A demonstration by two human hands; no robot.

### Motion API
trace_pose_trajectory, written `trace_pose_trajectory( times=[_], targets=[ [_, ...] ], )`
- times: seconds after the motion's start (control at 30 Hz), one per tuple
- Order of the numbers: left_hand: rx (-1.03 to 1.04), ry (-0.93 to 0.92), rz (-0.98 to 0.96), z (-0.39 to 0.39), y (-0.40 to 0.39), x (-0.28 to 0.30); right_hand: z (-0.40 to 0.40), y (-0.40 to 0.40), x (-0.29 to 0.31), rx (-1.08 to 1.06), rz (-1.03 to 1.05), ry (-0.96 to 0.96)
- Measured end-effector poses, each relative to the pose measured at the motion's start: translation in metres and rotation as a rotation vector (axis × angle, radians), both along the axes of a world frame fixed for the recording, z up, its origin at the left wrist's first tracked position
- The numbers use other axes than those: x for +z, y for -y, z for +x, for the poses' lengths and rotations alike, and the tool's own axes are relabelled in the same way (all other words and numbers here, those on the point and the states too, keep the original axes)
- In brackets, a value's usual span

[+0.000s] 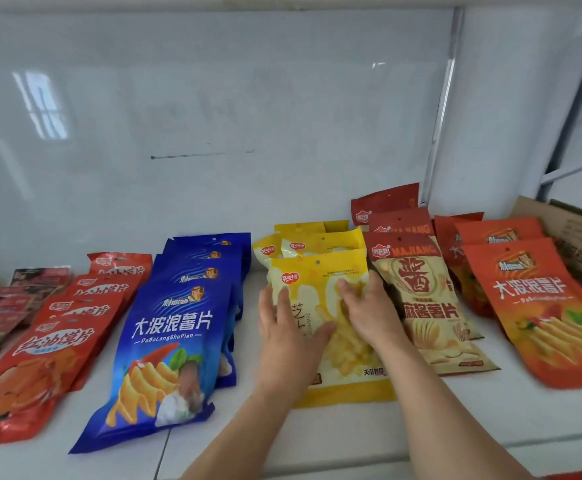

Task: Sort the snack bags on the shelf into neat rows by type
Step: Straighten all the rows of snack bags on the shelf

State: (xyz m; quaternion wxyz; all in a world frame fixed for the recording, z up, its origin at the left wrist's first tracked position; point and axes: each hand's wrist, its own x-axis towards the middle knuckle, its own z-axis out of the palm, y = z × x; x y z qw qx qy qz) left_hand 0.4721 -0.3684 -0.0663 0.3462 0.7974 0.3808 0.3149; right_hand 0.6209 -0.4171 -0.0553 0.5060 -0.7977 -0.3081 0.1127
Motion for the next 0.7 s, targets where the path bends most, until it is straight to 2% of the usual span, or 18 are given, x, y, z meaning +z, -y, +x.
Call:
trace_pose_trajectory(
  times=[0.1,0.17,0.23,0.43,0.7],
  targets=[
    [0.041,0.111,-0.305,0.005,-0.032,0.007,0.004,-0.005,-0.005,-0.003,0.019,-0.013],
    [-0.027,0.270,-0.550,0.008,-0.050,0.012,0.005,-0.009,-0.007,0.000,0.034,-0.015],
    [-0.106,0.342,-0.701,0.009,-0.060,0.020,0.003,-0.011,-0.006,0.011,0.066,-0.013],
    [-0.186,0.446,-0.768,0.005,-0.079,0.021,-0.006,-0.015,-0.009,0.038,0.102,-0.020],
    [-0.120,0.451,-0.650,0.012,-0.091,0.016,-0.001,-0.027,-0.003,0.041,0.112,-0.134]
  ],
)
